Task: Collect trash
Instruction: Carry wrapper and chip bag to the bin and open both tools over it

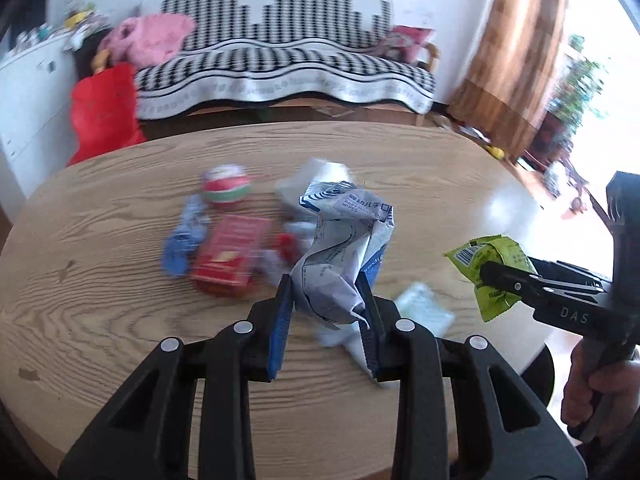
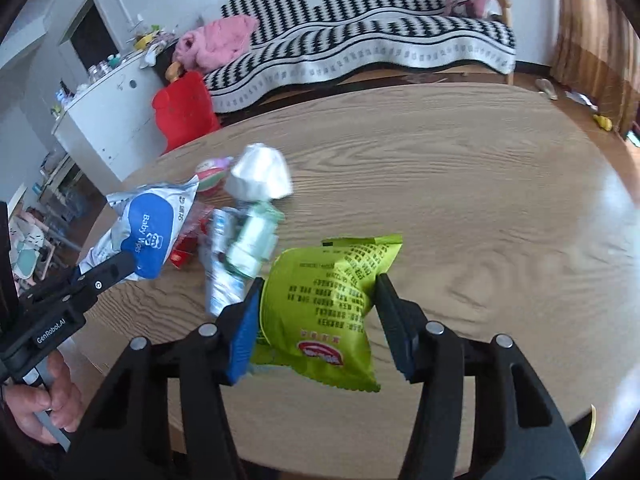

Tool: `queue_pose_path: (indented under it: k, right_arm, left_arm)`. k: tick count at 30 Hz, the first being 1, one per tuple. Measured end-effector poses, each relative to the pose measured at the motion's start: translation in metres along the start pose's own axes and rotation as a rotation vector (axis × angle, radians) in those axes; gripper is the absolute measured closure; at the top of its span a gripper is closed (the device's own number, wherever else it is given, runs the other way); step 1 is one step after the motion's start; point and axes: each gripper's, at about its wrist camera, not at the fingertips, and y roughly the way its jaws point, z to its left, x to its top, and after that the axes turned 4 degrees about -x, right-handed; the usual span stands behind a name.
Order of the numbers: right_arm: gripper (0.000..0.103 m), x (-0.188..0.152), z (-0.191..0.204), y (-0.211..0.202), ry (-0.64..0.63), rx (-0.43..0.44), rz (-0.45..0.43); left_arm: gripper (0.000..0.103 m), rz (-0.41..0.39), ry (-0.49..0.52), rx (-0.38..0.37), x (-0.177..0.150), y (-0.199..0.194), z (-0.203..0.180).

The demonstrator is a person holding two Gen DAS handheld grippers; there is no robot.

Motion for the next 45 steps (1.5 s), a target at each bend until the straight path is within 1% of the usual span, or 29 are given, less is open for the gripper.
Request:
queue_pose_path:
  k: [3, 5, 6, 12, 13, 17, 20, 23, 26, 28, 29, 31, 34, 36, 39, 40, 41, 42, 43, 44, 45]
  right_arm:
    - [0.048, -0.015, -0.035, -0.021, 0.029, -0.047, -0.007]
    - [0.048, -0.027, -0.064, -0.037, 0.057, -0.082, -0.013]
    - [0.048, -0.033, -0.079, -0.044, 0.074, -0.098, -0.015]
    - [0.048, -0.085, -0.173, -0.088, 0.195, -0.212, -0.016]
    - [0.048, -0.094, -0.189, -0.097, 0.214, -0.230, -0.016]
    - [0.048, -0.132, -0.240, -0.125, 0.281, -0.287, -0.015]
    - [0.048, -0.160, -0.273, -0.139, 0.332, -0.321, 0.003]
    - [0.048, -0.184, -0.292, -0.145, 0.365, -0.343, 0.025]
    - [0.048, -0.202, -0.306, -0.143, 0.401, -0.343, 0.065]
    - [0.048, -0.206, -0.312, -0.141, 0.414, -0.339, 0.080]
    - [0.048, -0.207, -0.312, -0.141, 0.418, -0.343, 0.083]
    - [0.048, -0.208, -0.313, -0.141, 0.426, -0.338, 0.087]
    - [0.048, -0.206, -0.312, -0.140, 0.425, -0.329, 0.085]
    - [0.048, -0.202, -0.310, -0.138, 0.424, -0.327, 0.087]
    - [0.048, -0.199, -0.310, -0.134, 0.421, -0.329, 0.094]
    - [0.048, -0.199, -0.310, -0.133, 0.422, -0.329, 0.097]
    - [0.048, -0.199, -0.310, -0.132, 0.425, -0.328, 0.101]
    - [0.048, -0.199, -0.309, -0.130, 0.428, -0.330, 0.104]
    - [0.048, -0.199, -0.310, -0.129, 0.430, -0.329, 0.109]
    - [0.048, -0.199, -0.310, -0.127, 0.430, -0.327, 0.112]
    - [0.048, -0.198, -0.310, -0.125, 0.431, -0.326, 0.116]
  left_arm:
    - [0.073, 0.018, 0.051, -0.051, -0.003, 0.008, -0.040]
    - [0.073, 0.036, 0.096, -0.098, -0.007, 0.015, -0.077]
    - [0.073, 0.042, 0.112, -0.113, -0.009, 0.017, -0.090]
    - [0.073, 0.101, 0.257, -0.239, -0.035, 0.035, -0.196]
    - [0.073, 0.117, 0.285, -0.273, -0.043, 0.039, -0.217]
    - [0.073, 0.159, 0.390, -0.352, -0.074, 0.048, -0.277]
    - [0.073, 0.235, 0.462, -0.416, -0.105, 0.063, -0.315]
    - [0.073, 0.307, 0.517, -0.446, -0.138, 0.081, -0.343]
    - [0.073, 0.392, 0.553, -0.448, -0.169, 0.110, -0.360]
    - [0.073, 0.453, 0.553, -0.443, -0.189, 0.131, -0.366]
    - [0.073, 0.469, 0.552, -0.438, -0.196, 0.138, -0.367]
    - [0.073, 0.483, 0.565, -0.418, -0.207, 0.151, -0.369]
    - [0.073, 0.478, 0.581, -0.389, -0.210, 0.167, -0.371]
    - [0.073, 0.491, 0.566, -0.392, -0.213, 0.173, -0.366]
    - [0.072, 0.502, 0.553, -0.415, -0.208, 0.178, -0.364]
    - [0.071, 0.500, 0.553, -0.420, -0.208, 0.179, -0.365]
    - [0.068, 0.490, 0.552, -0.419, -0.206, 0.177, -0.365]
    - [0.052, 0.486, 0.551, -0.419, -0.204, 0.175, -0.367]
    - [0.033, 0.478, 0.547, -0.421, -0.201, 0.172, -0.367]
    - [0.029, 0.465, 0.543, -0.424, -0.200, 0.167, -0.367]
    - [0.029, 0.453, 0.541, -0.429, -0.198, 0.163, -0.367]
